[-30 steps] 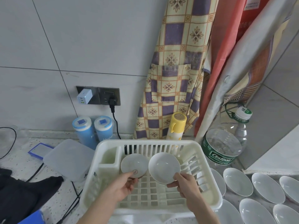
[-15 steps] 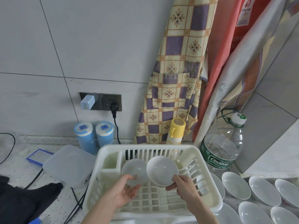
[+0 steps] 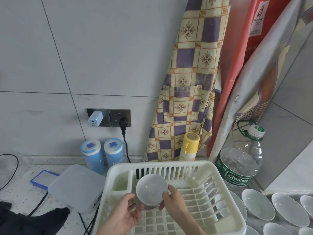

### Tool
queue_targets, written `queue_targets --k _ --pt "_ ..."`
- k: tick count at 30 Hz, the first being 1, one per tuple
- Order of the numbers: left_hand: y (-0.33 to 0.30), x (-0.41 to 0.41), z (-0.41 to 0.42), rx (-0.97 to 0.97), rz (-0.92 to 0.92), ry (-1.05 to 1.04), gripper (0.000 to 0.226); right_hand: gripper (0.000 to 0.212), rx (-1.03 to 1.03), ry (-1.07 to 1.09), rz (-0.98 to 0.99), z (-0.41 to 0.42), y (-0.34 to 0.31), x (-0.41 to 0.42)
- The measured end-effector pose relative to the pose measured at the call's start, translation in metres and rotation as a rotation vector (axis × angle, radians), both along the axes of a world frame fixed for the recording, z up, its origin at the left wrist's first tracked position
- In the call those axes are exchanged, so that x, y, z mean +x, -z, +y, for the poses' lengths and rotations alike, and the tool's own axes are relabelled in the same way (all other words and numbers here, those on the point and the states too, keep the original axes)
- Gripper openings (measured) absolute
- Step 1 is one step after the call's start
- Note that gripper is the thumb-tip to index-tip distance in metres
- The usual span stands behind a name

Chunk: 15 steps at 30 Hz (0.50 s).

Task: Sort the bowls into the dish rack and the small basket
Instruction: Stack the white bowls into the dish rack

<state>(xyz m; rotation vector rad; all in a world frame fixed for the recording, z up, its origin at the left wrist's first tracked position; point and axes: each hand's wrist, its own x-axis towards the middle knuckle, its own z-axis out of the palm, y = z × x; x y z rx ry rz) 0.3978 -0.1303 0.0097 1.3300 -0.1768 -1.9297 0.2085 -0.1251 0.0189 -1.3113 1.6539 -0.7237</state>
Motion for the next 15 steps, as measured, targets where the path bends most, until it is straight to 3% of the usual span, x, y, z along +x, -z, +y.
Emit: queue_targets --k 15 --pt "0.012 -0.003 -0.012 0.089 -0.001 -0.020 0.032 0.040 0.087 -0.020 0.097 -0.008 0.011 0.011"
